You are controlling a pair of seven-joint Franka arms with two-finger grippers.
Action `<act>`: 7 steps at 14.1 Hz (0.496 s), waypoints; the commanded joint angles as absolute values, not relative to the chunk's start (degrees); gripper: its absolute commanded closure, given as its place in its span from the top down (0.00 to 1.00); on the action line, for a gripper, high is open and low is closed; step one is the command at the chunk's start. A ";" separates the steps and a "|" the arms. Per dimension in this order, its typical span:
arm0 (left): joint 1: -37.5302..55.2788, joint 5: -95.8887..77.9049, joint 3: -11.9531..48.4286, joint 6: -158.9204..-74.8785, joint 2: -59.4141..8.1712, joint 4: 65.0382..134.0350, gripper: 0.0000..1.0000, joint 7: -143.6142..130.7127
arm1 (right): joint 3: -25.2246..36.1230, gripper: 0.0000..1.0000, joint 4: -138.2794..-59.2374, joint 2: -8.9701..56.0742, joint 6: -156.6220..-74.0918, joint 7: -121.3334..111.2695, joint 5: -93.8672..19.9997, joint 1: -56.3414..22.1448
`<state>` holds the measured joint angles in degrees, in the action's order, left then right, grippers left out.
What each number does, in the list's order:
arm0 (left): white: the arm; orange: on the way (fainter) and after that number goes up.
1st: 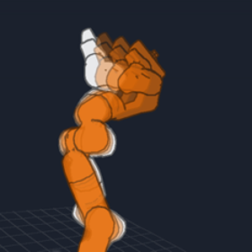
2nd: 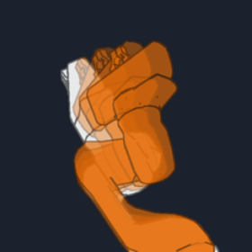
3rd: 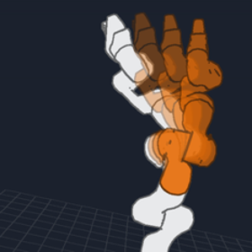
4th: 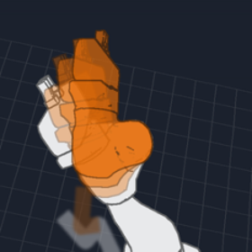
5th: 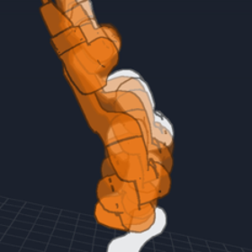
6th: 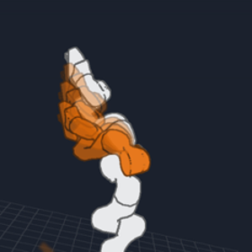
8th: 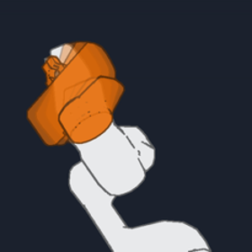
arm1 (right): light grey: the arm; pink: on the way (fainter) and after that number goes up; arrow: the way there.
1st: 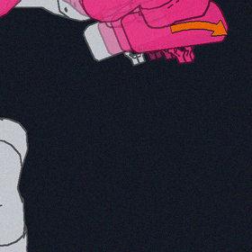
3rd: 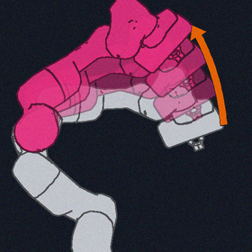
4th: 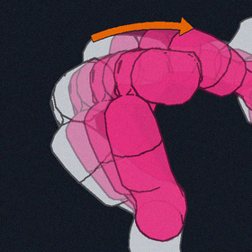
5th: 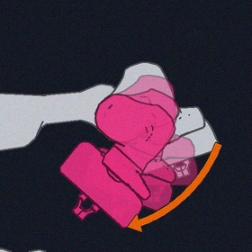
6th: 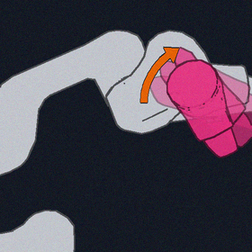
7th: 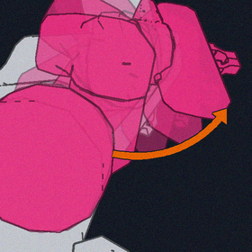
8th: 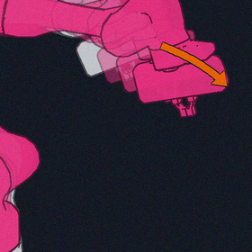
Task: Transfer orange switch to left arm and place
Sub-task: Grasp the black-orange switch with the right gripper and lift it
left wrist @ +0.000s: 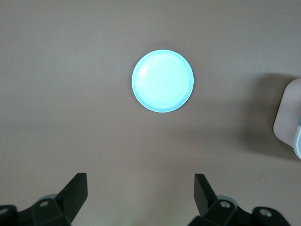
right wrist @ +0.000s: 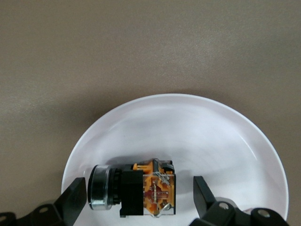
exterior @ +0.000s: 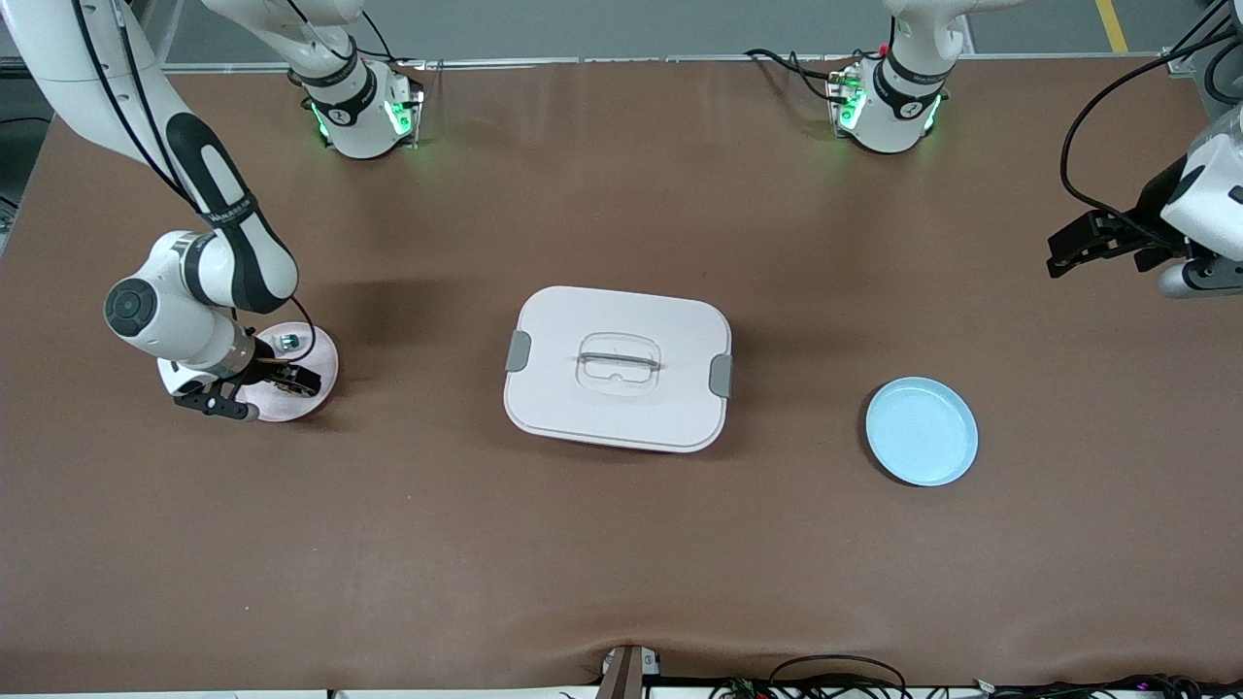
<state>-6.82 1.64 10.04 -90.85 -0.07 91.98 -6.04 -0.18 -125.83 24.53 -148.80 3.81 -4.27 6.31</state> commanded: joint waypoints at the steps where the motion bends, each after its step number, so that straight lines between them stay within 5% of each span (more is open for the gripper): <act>1: -6.94 2.72 10.11 -91.49 0.26 92.64 1.00 -5.45 | -0.26 0.91 -126.04 24.52 -149.24 4.22 -5.27 6.06; 2: -6.94 2.72 10.11 -91.49 0.35 92.72 1.00 -5.45 | -0.26 0.63 -126.04 24.52 -148.80 4.13 -5.27 6.06; 3: -6.94 2.72 10.11 -91.49 0.35 92.72 1.00 -5.45 | -0.35 0.24 -126.04 24.52 -148.54 4.22 -5.27 6.06; 4: -6.94 2.72 10.11 -91.49 0.44 92.72 1.00 -5.45 | -0.35 0.00 -126.04 24.52 -148.54 4.22 -5.27 6.15; 7: -7.12 2.72 10.11 -91.49 0.53 92.72 1.00 -5.45 | -0.44 0.00 -125.07 23.56 -143.91 4.13 -8.24 6.15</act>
<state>-6.83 1.64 10.04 -90.86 -0.07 92.18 -6.03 -0.20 -125.63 24.45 -147.58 3.88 -5.58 6.29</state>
